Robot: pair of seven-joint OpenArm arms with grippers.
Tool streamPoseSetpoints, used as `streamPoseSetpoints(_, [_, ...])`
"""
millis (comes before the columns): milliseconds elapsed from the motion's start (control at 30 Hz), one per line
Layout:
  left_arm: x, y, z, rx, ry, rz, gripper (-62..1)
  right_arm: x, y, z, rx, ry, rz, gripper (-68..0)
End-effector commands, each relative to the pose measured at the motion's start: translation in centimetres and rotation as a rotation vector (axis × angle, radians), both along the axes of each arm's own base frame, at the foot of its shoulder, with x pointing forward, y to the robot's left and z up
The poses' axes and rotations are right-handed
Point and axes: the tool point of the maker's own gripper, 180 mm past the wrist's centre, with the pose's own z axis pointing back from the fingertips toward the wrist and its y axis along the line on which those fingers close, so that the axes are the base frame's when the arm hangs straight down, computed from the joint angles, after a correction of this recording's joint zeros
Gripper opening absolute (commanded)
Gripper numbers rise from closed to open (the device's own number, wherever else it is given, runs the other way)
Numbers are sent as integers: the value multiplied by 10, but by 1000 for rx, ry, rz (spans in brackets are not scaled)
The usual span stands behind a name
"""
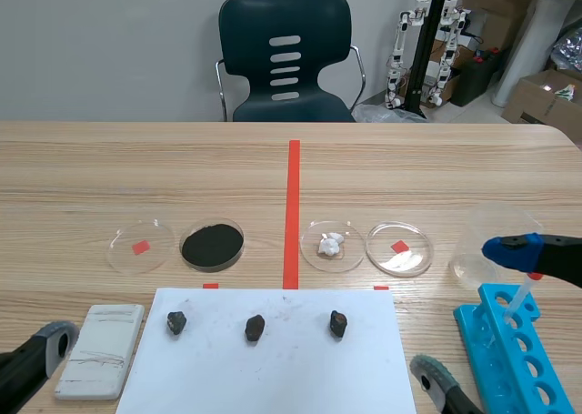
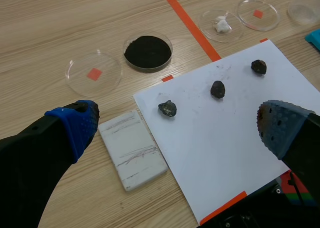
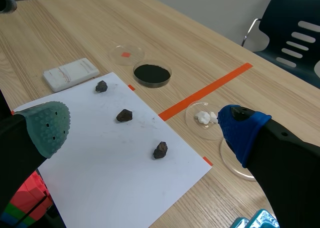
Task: Return to the home posture
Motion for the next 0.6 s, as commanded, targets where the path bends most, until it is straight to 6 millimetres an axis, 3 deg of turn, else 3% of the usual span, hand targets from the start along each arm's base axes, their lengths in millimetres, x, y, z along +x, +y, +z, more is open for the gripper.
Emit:
streamPoseSetpoints(0, [3, -4, 9, -26, -31, -1, 14, 3, 0, 7, 19, -20, -1, -54])
streamPoseSetpoints(567, [0, -11, 10, -46, -23, -39, 14, 3, 0, 7, 19, -20, -1, -54])
